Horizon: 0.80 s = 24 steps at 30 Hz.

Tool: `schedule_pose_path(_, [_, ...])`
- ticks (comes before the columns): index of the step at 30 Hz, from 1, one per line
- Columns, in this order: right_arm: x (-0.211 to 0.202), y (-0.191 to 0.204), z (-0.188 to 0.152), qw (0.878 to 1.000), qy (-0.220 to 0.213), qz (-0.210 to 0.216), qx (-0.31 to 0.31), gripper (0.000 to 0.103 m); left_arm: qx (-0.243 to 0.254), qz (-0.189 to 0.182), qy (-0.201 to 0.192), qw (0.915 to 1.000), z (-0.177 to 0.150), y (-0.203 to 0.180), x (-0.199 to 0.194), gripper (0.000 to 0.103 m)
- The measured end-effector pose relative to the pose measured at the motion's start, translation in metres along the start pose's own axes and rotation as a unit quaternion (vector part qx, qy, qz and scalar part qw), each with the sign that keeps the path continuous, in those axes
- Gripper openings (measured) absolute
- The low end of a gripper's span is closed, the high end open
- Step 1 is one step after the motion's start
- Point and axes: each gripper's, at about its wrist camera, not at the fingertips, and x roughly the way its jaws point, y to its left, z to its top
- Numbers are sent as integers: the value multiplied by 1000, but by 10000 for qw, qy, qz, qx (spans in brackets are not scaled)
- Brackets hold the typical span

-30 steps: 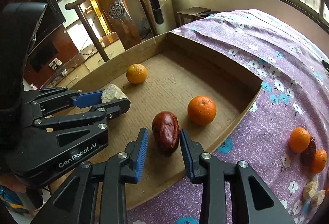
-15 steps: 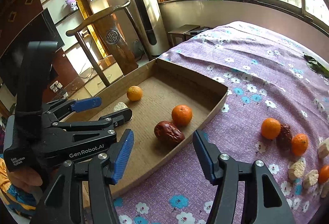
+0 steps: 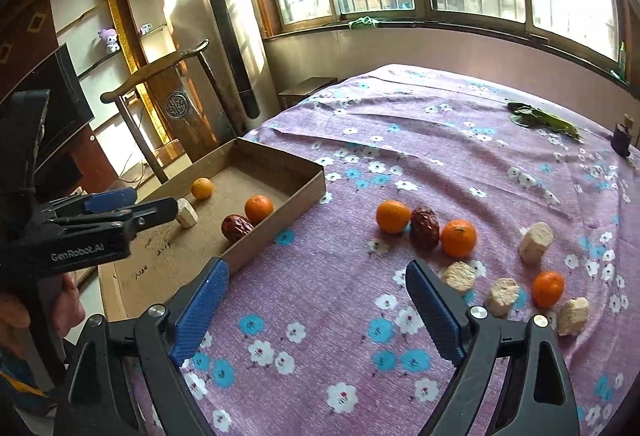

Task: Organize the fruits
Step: 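Move both open grippers back over the remaining items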

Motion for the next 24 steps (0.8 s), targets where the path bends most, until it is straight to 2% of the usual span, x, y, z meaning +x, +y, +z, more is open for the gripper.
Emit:
schedule_pose_path(4, [-10,-19,-14,9997,72,-216,-15,93,274,-28,-73,9996,-3,-23,-22,82])
schedule_pose_path(6, [-16,-26,-20,9994,80,-336,-13,94,409,-189,-71,9990,-5,-35,-33,82])
schedule_pose_path(12, [-39,-53,-28,9985,-130,-273,462,95,719,-479,-152,9961,-10,-72,-49,88])
schedule_pose_path(15, [-58,-62,-33,9968,-286,-339,667,95,683,-866,61,9939,-11,-86,-35,89])
schedule_pose_path(19, [-80,-78,-44,9943,-313,-640,793,95,707,-1282,484,9880,-11,-106,-2,89])
schedule_pose_path(24, [-93,-110,-59,9884,-158,-1030,1107,95,790,-1384,733,9845,0,-127,31,89])
